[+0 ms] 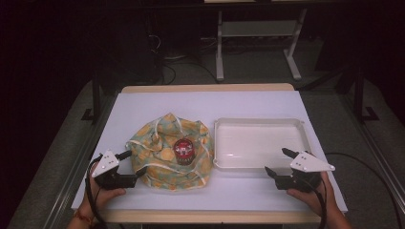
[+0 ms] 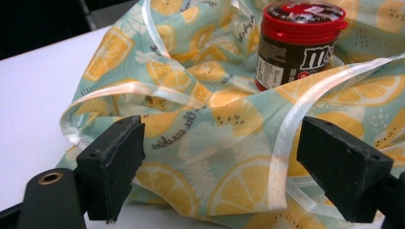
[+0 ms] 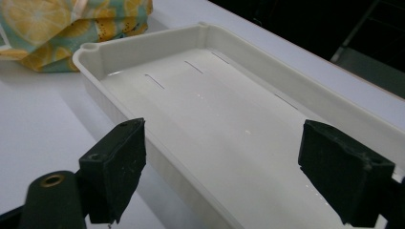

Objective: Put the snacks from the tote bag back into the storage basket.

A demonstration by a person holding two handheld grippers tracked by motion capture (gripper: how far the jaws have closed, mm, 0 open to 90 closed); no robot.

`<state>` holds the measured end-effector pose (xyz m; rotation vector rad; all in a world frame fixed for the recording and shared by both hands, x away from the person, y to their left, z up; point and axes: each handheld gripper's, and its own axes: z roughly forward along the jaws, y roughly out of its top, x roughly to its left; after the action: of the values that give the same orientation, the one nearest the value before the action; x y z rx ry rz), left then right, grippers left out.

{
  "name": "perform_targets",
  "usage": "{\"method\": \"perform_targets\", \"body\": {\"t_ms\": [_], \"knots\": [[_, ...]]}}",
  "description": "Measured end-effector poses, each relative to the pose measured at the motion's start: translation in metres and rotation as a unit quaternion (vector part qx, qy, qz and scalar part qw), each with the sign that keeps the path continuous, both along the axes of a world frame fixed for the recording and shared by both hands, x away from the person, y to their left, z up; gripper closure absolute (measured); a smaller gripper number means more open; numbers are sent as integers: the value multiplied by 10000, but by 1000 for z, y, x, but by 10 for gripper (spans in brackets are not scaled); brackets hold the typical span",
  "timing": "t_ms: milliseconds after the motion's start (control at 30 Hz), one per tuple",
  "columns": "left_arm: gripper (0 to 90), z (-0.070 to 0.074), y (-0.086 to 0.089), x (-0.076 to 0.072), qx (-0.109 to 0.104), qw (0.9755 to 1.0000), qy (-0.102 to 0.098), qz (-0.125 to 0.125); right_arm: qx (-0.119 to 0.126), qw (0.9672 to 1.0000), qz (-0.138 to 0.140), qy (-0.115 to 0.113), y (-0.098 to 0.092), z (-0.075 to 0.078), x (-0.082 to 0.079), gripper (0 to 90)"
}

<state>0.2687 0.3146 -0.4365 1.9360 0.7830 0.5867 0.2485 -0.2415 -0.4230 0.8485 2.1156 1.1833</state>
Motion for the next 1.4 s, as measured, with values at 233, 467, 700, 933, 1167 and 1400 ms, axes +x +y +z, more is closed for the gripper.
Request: {"method": "perform_targets", "body": {"t_ms": [233,467,700,933,1167,1400], "knots": [[160,-1,0,-1,17,10000,23,-31,-38,10000,69,33,2,-2,1,156],[160,-3,2,-4,55,10000,52,-46,-81,9998,186,64,11,-1,2,156],[160,-4,1,-3,121,9999,94,-47,-101,9987,481,149,23,1,6,162],[160,-5,0,-3,162,9998,104,-43,-258,9953,849,391,38,7,12,206],[160,-5,1,-4,160,9998,108,-77,-547,9919,1063,418,58,18,22,209],[160,-5,1,-4,186,9997,113,-71,-734,9878,1294,469,75,21,32,189]]}}
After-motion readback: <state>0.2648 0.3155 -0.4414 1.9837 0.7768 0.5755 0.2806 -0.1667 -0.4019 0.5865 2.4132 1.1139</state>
